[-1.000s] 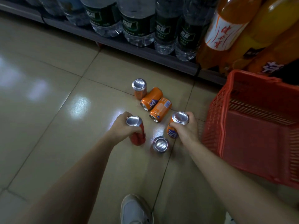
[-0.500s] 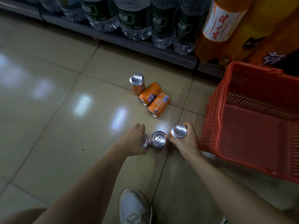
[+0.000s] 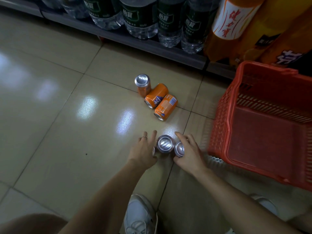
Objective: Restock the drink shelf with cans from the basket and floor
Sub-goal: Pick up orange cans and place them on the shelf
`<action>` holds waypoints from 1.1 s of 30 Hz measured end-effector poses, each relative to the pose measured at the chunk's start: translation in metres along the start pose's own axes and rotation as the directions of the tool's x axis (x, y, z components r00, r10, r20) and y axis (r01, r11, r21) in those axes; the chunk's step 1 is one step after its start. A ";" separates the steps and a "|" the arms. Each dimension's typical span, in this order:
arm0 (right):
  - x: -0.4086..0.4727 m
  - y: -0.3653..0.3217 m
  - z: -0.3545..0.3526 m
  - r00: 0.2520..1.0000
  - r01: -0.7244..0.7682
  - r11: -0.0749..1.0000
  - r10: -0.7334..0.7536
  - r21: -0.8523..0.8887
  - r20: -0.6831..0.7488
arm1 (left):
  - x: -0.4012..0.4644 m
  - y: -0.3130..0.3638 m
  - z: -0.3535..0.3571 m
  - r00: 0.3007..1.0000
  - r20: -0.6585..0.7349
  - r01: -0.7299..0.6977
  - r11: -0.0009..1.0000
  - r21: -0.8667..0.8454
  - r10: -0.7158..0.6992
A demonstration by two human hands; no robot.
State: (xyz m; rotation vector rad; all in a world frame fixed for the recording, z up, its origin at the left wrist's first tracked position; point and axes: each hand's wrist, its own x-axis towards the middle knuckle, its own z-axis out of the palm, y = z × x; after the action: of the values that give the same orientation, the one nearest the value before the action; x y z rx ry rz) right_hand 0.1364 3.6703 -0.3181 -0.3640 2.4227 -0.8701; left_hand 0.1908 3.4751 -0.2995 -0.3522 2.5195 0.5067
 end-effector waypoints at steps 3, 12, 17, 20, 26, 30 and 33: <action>0.002 0.001 -0.002 1.000 0.010 0.998 -0.009 -0.063 0.022 | -0.005 -0.011 0.000 0.997 -0.038 0.057 0.993 -0.105 -0.061; 0.004 -0.016 -0.020 0.984 -0.017 0.954 0.068 -0.298 0.162 | -0.017 -0.035 0.013 0.985 -0.105 0.104 0.953 -0.283 -0.139; 0.012 -0.026 -0.029 0.943 0.050 0.961 0.045 -0.273 0.328 | -0.014 -0.047 0.006 0.991 -0.027 -0.136 0.951 -0.278 0.134; 0.016 -0.029 -0.034 0.915 0.070 0.966 0.037 -0.248 0.402 | -0.010 -0.043 0.006 0.961 0.026 -0.259 0.924 -0.280 0.277; 0.027 -0.035 -0.036 0.896 0.035 0.985 0.043 -0.167 0.443 | 0.000 -0.034 0.010 0.931 -0.047 -0.351 0.855 -0.382 0.362; 0.031 -0.037 -0.037 0.899 -0.012 0.996 0.050 -0.090 0.436 | 0.004 -0.027 0.005 0.932 -0.105 -0.353 0.808 -0.471 0.346; 0.031 -0.041 -0.039 0.913 -0.025 0.998 0.047 -0.060 0.405 | 0.005 -0.022 -0.005 0.938 -0.124 -0.342 0.797 -0.497 0.325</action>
State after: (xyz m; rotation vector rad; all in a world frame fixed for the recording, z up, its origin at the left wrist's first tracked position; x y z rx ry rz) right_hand 0.0915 3.6462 -0.2777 -0.4681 2.0604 -0.6391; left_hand 0.1922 3.4526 -0.3044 -0.0970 2.4499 1.3380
